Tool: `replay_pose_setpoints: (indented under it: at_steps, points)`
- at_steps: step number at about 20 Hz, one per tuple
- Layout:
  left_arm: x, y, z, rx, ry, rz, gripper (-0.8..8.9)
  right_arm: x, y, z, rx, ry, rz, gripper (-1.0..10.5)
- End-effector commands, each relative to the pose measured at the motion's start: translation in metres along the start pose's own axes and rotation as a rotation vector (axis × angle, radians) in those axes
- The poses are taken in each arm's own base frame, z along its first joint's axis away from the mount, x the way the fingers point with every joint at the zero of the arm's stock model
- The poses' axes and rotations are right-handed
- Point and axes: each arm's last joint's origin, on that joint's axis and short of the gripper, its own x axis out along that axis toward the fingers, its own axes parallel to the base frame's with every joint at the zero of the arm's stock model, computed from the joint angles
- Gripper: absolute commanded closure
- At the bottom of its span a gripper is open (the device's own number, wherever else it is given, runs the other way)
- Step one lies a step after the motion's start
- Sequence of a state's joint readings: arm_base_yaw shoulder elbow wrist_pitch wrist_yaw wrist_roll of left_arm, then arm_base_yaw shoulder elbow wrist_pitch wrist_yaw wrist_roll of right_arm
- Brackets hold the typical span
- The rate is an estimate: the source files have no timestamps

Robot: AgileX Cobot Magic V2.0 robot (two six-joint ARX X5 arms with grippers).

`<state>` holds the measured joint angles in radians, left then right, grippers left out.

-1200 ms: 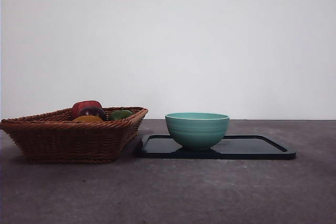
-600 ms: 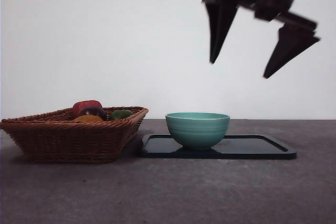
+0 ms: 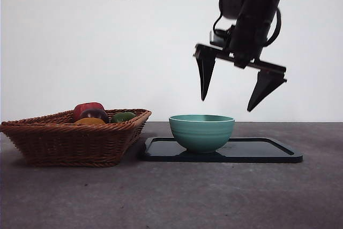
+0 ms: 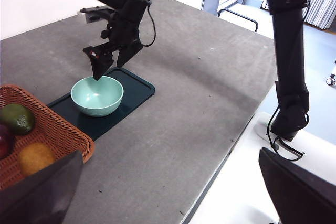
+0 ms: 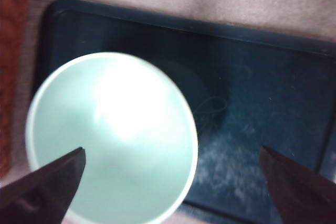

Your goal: Pick up the wifruite, put it on the bowl, pick up the plate, put it on desk

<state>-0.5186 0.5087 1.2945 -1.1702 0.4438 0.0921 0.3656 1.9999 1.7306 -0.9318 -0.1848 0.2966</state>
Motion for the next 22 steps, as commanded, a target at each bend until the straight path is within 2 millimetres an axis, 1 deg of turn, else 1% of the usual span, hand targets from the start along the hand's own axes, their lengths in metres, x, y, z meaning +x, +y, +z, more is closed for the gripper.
replay_pose_setpoints:
  at_steps: [1, 3, 5, 8, 11, 13, 14, 19, 20, 22]
  points:
    - [-0.001, 0.000, 0.004, 0.024, -0.019, -0.006, 2.51, 0.018, -0.001, 0.005, 0.014, 0.029, -0.006, 4.0]
    - [-0.001, 0.000, 0.004, 0.024, -0.019, -0.006, 2.51, 0.029, -0.003, 0.004, 0.020, 0.058, -0.016, 4.3]
    - [-0.001, 0.000, 0.004, 0.024, -0.019, -0.006, 2.51, 0.036, -0.005, 0.003, 0.023, 0.078, -0.021, 4.9]
    - [-0.001, 0.000, 0.004, 0.024, -0.019, -0.006, 2.51, 0.037, -0.005, 0.003, 0.025, 0.085, -0.024, 6.8]
    - [-0.001, 0.000, 0.004, 0.023, -0.019, -0.006, 2.51, 0.042, -0.010, 0.000, 0.040, 0.127, -0.042, 8.1]
    - [-0.001, 0.000, 0.003, 0.023, -0.018, -0.006, 2.51, 0.043, -0.011, 0.002, 0.042, 0.117, -0.040, 9.2]
    - [-0.001, 0.000, 0.003, 0.022, -0.016, -0.006, 2.51, 0.043, -0.011, 0.001, 0.043, 0.118, -0.039, 9.4]
    - [-0.001, 0.000, 0.003, 0.018, -0.015, -0.007, 2.51, 0.042, -0.011, 0.002, 0.042, 0.119, -0.040, 9.4]
    - [-0.001, 0.000, 0.003, 0.018, -0.016, -0.006, 2.51, 0.038, -0.010, 0.003, 0.041, 0.116, -0.040, 9.4]
    - [-0.001, 0.000, 0.003, 0.018, -0.016, -0.006, 2.51, 0.021, -0.005, 0.007, 0.032, 0.098, -0.034, 9.4]
